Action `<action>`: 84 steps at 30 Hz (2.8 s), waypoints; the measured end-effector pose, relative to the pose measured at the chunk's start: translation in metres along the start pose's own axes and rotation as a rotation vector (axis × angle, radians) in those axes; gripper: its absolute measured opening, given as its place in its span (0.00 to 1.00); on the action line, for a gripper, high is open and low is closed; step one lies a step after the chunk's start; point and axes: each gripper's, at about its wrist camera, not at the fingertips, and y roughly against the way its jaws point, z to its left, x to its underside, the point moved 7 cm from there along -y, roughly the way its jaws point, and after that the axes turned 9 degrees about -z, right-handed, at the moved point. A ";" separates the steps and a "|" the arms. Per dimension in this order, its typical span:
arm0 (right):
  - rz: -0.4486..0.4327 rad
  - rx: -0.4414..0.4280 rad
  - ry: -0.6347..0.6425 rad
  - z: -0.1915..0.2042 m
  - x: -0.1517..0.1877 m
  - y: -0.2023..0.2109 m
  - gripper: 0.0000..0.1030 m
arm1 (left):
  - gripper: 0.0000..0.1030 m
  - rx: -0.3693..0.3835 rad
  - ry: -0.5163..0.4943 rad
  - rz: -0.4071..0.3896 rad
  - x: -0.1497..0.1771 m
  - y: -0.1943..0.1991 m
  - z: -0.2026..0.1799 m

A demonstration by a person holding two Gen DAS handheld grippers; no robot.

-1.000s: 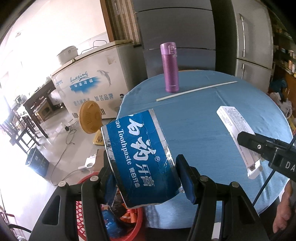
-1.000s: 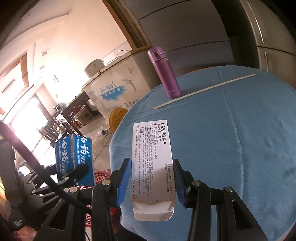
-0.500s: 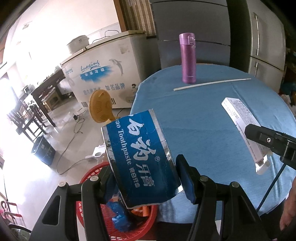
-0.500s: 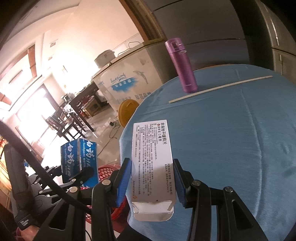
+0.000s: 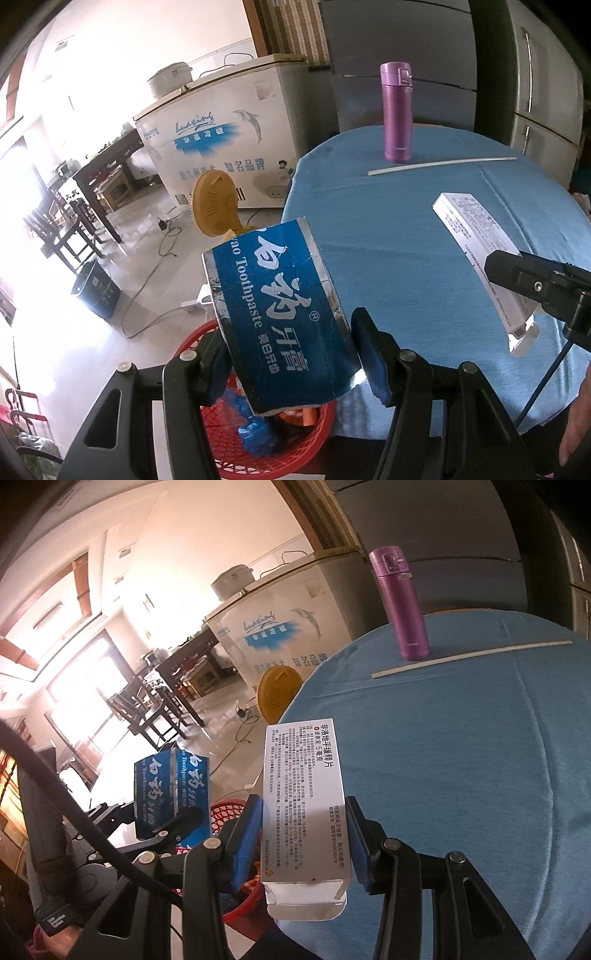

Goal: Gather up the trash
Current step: 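Carry the toothpaste box and white medicine box over the red basket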

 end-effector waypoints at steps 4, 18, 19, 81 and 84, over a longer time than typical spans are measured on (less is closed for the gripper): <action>0.009 -0.013 0.013 0.006 0.000 -0.004 0.46 | 0.60 -0.009 0.010 0.005 0.002 -0.001 0.006; 0.042 -0.063 0.058 0.028 0.003 -0.026 0.46 | 0.60 -0.046 0.049 0.010 0.008 0.002 0.027; 0.044 -0.067 0.061 0.029 0.003 -0.027 0.46 | 0.60 -0.050 0.051 0.010 0.008 0.003 0.028; 0.261 -0.193 0.162 0.083 0.042 -0.126 0.46 | 0.60 -0.148 0.134 0.152 0.065 -0.028 0.086; 0.279 -0.194 0.151 0.080 0.047 -0.131 0.46 | 0.60 -0.150 0.136 0.165 0.071 -0.030 0.089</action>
